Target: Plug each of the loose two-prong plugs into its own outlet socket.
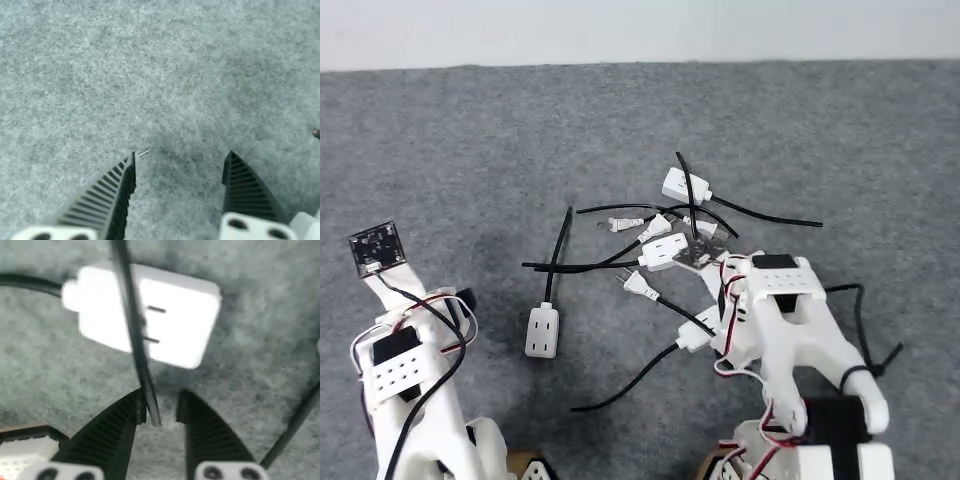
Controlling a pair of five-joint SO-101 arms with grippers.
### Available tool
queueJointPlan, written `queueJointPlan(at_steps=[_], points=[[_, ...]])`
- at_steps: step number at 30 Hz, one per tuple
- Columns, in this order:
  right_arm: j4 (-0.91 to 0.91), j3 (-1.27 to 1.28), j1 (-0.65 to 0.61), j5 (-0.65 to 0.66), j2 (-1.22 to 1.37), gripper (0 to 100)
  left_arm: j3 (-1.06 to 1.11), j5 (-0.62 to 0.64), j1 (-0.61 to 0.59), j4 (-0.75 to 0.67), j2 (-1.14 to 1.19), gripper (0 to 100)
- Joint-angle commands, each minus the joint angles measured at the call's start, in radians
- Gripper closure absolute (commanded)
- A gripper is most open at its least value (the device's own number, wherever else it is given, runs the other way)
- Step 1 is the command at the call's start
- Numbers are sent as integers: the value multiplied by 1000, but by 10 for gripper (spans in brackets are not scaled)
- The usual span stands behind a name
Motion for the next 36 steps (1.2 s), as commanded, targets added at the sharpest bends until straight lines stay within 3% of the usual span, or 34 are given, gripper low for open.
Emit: queueJointPlan(at_steps=[1,8,13,19,30,36], points=[[-25,-9,16,-12,33,993,-8,-11,8,-26,-18,735],[42,-48,15,-15,-2,990,-8,-11,8,-26,-18,735],[249,-204,5,-14,-153,990,-8,-11,8,-26,-18,735],[460,-425,-107,-23,-228,990,-8,-11,8,-26,-18,735],[458,-778,-369,-176,-205,990,-7,-11,6,-25,-18,735],[398,-1025,-395,-183,62,990,-7,-11,3,-25,-18,735]])
